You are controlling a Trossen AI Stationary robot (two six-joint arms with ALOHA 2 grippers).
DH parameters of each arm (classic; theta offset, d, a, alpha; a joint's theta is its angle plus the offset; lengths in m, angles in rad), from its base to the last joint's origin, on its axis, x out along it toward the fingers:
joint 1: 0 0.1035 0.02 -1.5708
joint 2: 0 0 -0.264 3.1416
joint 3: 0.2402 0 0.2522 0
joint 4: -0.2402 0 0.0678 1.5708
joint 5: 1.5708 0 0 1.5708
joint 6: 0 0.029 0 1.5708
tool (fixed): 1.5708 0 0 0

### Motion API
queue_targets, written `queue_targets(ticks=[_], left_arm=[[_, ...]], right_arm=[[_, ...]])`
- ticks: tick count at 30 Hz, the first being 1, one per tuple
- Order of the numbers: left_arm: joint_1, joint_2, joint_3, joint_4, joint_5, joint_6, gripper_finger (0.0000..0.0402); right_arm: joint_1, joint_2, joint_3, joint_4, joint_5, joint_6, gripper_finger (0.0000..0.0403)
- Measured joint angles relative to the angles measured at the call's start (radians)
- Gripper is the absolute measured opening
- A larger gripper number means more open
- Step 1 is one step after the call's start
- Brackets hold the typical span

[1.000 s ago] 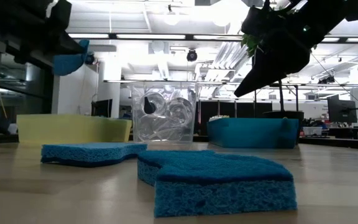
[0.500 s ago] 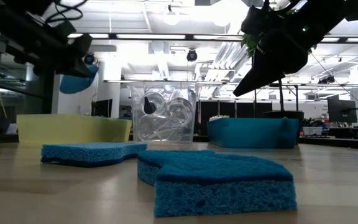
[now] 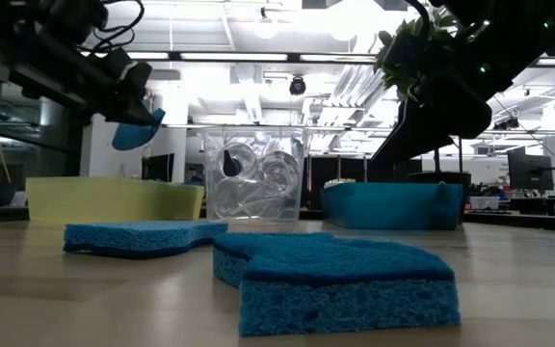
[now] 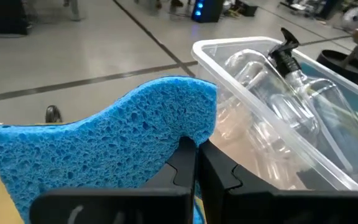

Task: Pick & Place Kitchen Sink Supplies
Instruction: Put the blue sponge into the yellow bin

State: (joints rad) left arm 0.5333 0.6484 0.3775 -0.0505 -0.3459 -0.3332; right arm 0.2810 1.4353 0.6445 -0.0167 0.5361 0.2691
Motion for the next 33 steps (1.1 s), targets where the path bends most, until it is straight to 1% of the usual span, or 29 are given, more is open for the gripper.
queue_targets(ticks=[3,7,9,10,14,17,20,26,33], left_arm=[[0.083,0.024,0.0,0.019,0.144,0.049,0.0003],[0.191,0.09,0.0,0.07,0.335,0.118,0.0003],[0.242,0.138,0.0,0.089,0.395,0.122,0.0003],[0.265,0.165,0.0,0.099,0.406,0.12,0.0003],[0.334,0.268,0.0,0.16,0.415,0.092,0.0003],[0.369,0.331,0.001,0.233,0.447,0.066,0.0003],[0.392,0.397,0.001,0.274,0.436,-0.025,0.0003],[0.426,0.502,0.001,0.295,0.421,-0.282,0.0003],[0.426,0.547,0.001,0.295,0.339,-0.469,0.0003]], right_arm=[[0.0,0.0,0.0,0.005,-0.001,-0.008,0.0227],[0.0,0.0,0.0,0.008,-0.001,-0.008,0.0227],[0.0,0.0,0.0,0.007,-0.001,-0.008,0.0227],[0.0,0.0,0.0,0.008,-0.002,-0.008,0.0227],[0.0,0.0,0.0,0.007,-0.011,-0.008,0.0227],[0.0,0.0,0.0,0.007,-0.018,-0.008,0.0227],[0.0,0.0,0.0,0.008,-0.01,-0.01,0.0227],[0.0,0.0,0.0,0.021,-0.002,-0.016,0.0227],[0.0,0.0,0.0,0.025,-0.001,-0.016,0.0227]])
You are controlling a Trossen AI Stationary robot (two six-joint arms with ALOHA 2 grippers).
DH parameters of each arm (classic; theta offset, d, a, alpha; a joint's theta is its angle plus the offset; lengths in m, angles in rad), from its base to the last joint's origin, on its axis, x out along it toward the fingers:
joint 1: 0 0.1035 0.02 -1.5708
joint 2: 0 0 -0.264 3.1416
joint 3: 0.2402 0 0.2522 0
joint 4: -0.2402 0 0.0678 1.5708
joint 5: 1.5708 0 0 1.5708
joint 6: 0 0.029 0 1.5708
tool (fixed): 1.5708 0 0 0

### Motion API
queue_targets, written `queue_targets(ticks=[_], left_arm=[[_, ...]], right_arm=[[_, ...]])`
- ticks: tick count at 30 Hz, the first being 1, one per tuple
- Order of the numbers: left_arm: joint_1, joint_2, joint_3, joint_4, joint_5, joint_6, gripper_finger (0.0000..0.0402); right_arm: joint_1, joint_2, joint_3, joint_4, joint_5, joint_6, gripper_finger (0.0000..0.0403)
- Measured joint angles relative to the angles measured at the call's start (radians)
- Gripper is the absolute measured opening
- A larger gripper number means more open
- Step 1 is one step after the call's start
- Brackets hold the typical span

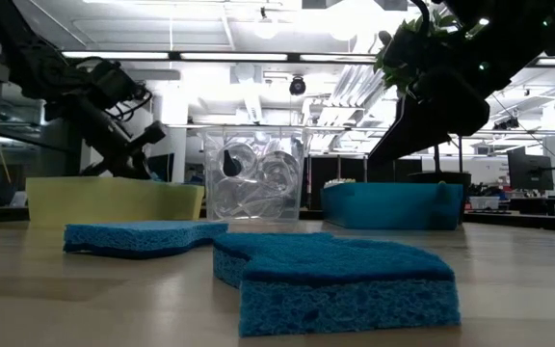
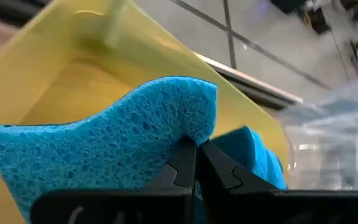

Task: Pick & Place Kitchen Sink Supplies
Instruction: Put the blue sponge into the yellow bin

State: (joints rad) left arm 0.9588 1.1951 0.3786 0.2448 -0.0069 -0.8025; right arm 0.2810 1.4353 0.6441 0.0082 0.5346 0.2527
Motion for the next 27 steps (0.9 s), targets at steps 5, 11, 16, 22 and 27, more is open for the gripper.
queue_targets(ticks=[5,11,16,22,27], left_arm=[[-0.003,0.001,0.0,-0.003,-0.03,-0.209,0.0003],[-0.003,0.001,0.0,-0.002,-0.037,-0.337,0.0003],[-0.003,0.001,0.0,0.008,-0.033,-0.405,0.0003],[-0.003,0.001,0.0,0.035,-0.025,-0.41,0.0003],[-0.003,0.001,0.0,0.029,-0.007,-0.406,0.0003]], right_arm=[[0.0,0.0,0.0,0.007,0.0,-0.003,0.0227],[0.0,0.0,0.0,0.013,0.001,-0.008,0.0227],[0.0,0.0,0.0,0.014,0.0,-0.01,0.0227],[0.0,0.0,0.0,0.014,-0.01,-0.01,0.0227],[0.0,0.0,0.0,0.014,-0.014,-0.01,0.0227]])
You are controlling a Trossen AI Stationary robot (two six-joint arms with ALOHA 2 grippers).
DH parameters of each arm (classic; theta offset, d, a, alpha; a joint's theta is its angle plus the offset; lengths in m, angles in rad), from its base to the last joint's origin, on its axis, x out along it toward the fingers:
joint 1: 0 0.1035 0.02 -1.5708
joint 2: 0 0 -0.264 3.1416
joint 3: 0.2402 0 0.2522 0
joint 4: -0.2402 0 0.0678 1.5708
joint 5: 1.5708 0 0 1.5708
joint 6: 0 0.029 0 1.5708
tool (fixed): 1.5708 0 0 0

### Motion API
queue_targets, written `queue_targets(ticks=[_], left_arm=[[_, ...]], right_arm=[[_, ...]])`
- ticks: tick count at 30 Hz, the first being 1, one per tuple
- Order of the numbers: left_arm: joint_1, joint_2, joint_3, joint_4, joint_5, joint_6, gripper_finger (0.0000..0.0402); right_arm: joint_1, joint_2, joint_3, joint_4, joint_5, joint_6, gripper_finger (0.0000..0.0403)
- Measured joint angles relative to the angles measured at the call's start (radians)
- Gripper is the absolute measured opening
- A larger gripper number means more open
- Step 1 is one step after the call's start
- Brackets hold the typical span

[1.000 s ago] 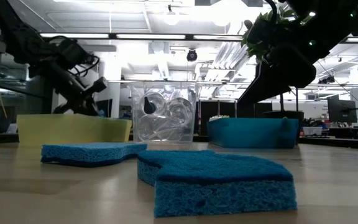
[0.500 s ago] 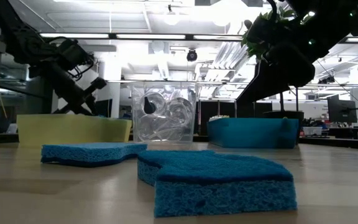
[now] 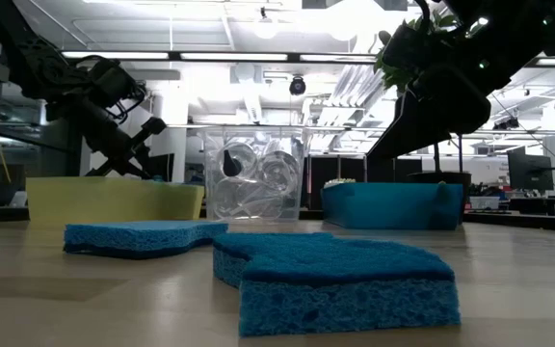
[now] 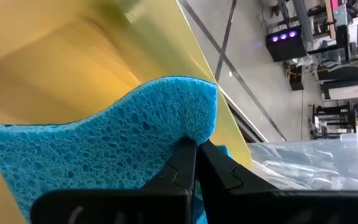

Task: Pick & Place Kitchen Sink Supplies
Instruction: Put the blue sponge into the yellow bin, then put the blue dish brush into the blue bin

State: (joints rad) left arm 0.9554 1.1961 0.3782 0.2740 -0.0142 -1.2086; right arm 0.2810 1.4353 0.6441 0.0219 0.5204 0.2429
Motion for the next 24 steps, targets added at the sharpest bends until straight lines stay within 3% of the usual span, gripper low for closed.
queue_targets(ticks=[6,17,24], left_arm=[[0.0,0.0,0.0,0.004,0.004,0.007,0.0017],[0.0,0.0,0.0,0.02,0.024,0.026,0.0146],[0.0,0.0,0.0,0.09,0.095,0.122,0.0162]], right_arm=[[0.0,0.0,0.0,0.0,0.0,0.001,0.0227],[0.0,0.0,0.0,0.0,-0.003,0.002,0.0227],[0.0,0.0,0.0,-0.001,-0.015,0.002,0.0227]])
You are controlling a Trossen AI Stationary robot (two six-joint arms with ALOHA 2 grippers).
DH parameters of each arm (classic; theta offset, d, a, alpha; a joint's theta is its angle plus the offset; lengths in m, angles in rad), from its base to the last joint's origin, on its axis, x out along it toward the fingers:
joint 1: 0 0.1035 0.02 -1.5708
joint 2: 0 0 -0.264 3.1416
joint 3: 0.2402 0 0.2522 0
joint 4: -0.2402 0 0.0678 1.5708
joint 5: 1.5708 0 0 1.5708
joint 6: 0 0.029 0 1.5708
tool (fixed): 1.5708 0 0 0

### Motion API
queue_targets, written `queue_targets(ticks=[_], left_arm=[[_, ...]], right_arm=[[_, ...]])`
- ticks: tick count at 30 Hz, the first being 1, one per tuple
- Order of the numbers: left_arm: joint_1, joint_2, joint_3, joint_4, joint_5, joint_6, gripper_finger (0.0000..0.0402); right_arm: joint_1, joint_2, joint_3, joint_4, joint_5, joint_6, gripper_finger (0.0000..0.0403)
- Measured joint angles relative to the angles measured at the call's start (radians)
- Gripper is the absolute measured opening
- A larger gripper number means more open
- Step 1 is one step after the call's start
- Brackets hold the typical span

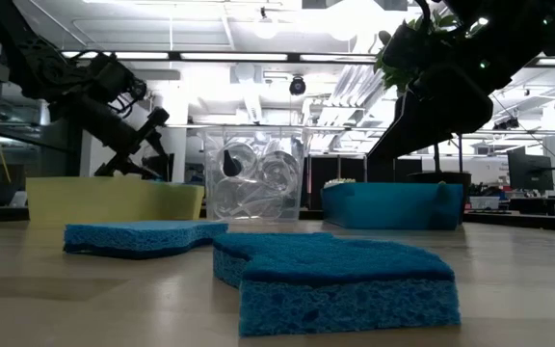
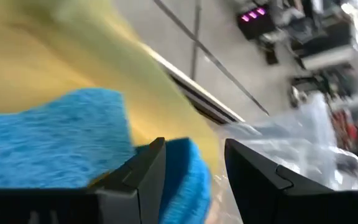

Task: Pick & Place Kitchen Sink Supplies
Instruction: Put the blue dish brush into the blue bin

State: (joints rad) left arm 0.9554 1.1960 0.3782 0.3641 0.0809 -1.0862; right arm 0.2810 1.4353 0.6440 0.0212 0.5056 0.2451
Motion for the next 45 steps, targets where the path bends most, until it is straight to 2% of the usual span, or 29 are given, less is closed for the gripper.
queue_targets(ticks=[7,15,20,27,35,39,45], left_arm=[[0.0,-0.043,0.0,0.037,0.113,0.11,0.0162],[0.0,-0.161,0.0,0.008,0.251,0.227,0.0162],[0.0,-0.27,0.0,-0.082,0.363,0.303,0.0162],[-0.014,-0.428,0.0,-0.301,0.518,0.444,0.0163],[-0.182,-0.567,0.0,-0.492,0.549,0.565,0.0163],[-0.301,-0.62,0.0,-0.555,0.586,0.603,0.0163],[-0.498,-0.649,0.0,-0.611,0.584,0.607,0.0163]], right_arm=[[0.0,0.0,0.0,0.0,-0.004,0.0,0.0227],[0.0,0.0,0.0,-0.001,-0.005,0.0,0.0227],[0.0,0.0,0.0,-0.001,-0.005,0.0,0.0227],[0.0,0.0,0.0,-0.001,0.001,0.0,0.0227],[0.0,0.0,0.0,0.003,0.004,0.0,0.0227],[0.0,0.0,0.0,0.003,0.004,0.005,0.0227],[0.0,0.0,0.0,0.004,0.007,0.007,0.0227]])
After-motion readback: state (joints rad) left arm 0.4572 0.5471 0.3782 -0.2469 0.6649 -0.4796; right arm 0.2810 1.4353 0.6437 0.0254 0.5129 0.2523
